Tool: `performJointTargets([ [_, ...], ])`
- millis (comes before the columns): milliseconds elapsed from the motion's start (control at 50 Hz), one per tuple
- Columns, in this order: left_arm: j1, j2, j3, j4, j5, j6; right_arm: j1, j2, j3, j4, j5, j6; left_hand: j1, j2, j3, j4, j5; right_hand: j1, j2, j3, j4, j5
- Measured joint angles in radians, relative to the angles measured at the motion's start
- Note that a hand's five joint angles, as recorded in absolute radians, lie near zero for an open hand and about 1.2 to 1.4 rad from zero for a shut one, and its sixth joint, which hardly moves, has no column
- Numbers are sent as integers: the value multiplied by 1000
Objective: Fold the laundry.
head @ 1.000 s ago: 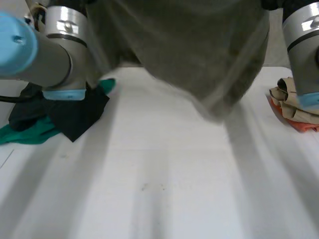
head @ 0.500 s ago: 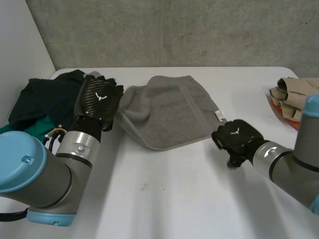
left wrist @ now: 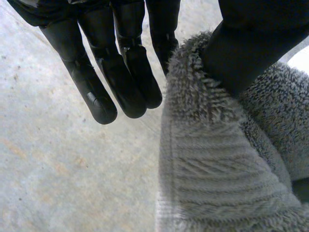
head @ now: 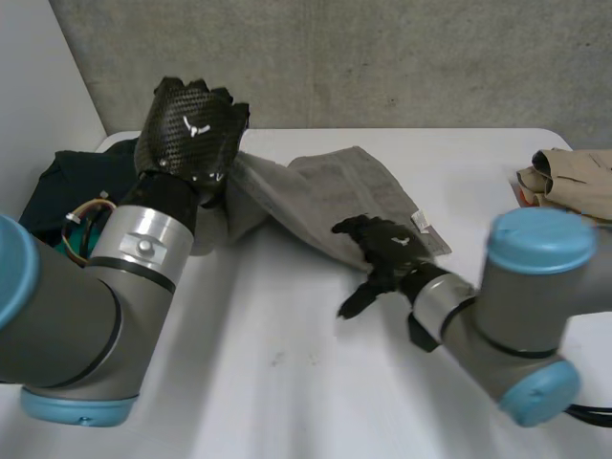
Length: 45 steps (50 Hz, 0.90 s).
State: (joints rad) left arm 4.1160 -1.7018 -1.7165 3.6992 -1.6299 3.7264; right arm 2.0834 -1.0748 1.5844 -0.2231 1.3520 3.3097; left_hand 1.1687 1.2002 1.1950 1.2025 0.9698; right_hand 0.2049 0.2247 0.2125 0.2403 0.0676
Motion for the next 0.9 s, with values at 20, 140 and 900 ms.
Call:
performJointTargets([
  [20,-5,12,11,-14,-1,0,23,25,-23,0,20,21,0,0,0,0,0,0,0,0,0,0],
  [140,-28,72,57,-67,-21,0,83,156,-162,1,137,89,0,0,0,0,0,0,0,0,0,0],
  [900,116,221,-6,-160,-46,-10,-370,-296,-293,247,-101,-531,0,0,0,0,0,797,957,971,949,915],
])
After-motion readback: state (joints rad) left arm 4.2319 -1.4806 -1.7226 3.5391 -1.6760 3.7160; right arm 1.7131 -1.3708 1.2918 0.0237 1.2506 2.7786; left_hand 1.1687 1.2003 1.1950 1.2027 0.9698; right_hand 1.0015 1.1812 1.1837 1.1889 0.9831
